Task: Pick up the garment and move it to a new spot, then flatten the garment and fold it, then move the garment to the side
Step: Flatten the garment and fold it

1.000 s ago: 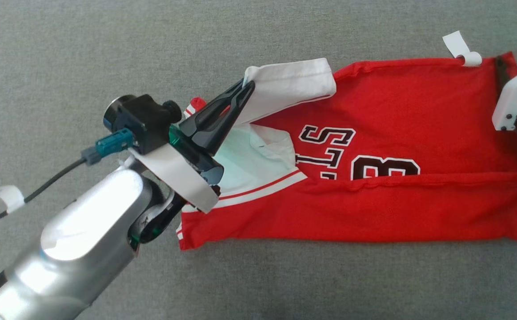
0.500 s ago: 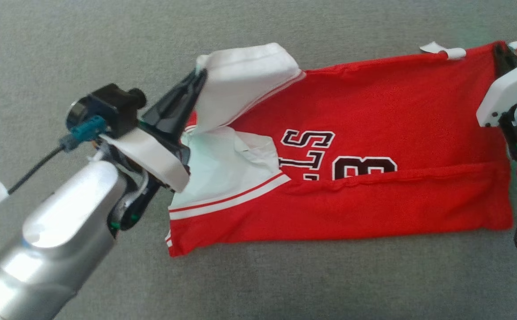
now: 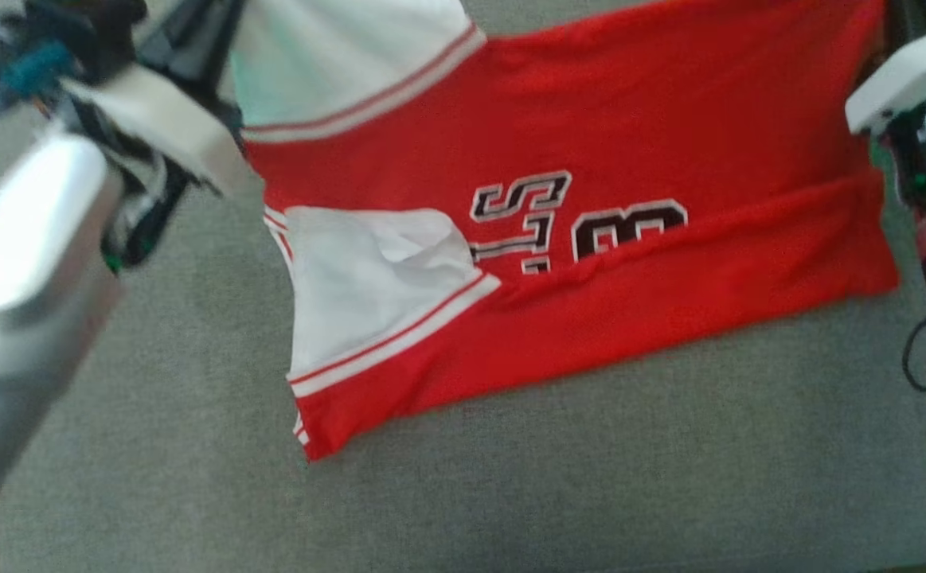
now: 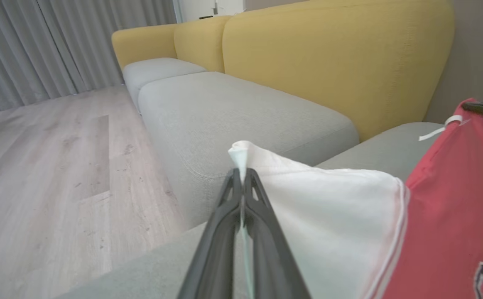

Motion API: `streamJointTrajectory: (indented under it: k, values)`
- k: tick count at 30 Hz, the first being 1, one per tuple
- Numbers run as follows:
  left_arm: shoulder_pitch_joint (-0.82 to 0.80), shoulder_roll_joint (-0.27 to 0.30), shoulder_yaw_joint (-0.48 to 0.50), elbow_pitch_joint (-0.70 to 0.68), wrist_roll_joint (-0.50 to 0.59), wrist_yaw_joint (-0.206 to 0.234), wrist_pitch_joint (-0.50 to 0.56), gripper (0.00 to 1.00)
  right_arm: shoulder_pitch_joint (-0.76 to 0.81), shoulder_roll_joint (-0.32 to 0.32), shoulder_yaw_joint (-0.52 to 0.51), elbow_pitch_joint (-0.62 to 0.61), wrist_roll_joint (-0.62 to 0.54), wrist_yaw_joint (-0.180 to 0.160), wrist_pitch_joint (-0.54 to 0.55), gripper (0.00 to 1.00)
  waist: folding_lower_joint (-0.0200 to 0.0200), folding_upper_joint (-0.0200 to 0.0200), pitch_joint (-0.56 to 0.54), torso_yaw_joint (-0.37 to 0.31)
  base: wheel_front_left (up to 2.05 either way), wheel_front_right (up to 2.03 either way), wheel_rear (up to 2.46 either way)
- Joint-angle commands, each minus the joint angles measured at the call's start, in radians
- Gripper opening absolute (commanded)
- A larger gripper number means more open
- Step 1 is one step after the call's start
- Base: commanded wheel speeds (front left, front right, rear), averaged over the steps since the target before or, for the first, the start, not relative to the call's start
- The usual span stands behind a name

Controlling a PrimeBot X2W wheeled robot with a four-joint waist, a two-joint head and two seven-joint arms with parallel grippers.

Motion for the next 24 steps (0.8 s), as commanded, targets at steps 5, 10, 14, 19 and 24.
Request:
streamJointTrajectory:
  k: [5,10,14,19,24]
  values:
    - [-0.181,0.019,0.050,0.098,0.053,-0.013,-0.050,0.00,-0.084,-0.001,0.044,-0.029,0.037,0.002,-0.021,0.00,0.0000,0.0000,0.044,-0.016,0.00,0.00,0.00]
    - [-0.286,-0.013,0.040,0.229,0.099,-0.029,-0.114,0.00,-0.140,0.020,0.076,0.000,0.061,0.002,-0.046,0.00,0.0000,0.0000,0.062,-0.032,0.00,0.00,0.00]
    - [-0.334,-0.039,0.016,0.301,0.115,-0.052,-0.149,0.00,-0.161,0.026,0.102,0.027,0.079,0.002,-0.070,0.00,0.0000,0.0000,0.064,-0.031,0.00,0.00,0.00]
    - [-0.307,-0.060,-0.011,0.335,0.102,-0.068,-0.184,0.00,-0.141,0.007,0.140,0.052,0.115,0.002,-0.083,0.00,0.0000,0.0000,0.041,-0.015,0.00,0.00,0.00]
    - [-0.209,-0.047,-0.073,0.289,0.053,-0.077,-0.174,0.00,-0.084,-0.037,0.200,0.061,0.161,0.002,-0.055,0.00,0.0000,0.0000,-0.006,0.006,0.00,0.00,0.00]
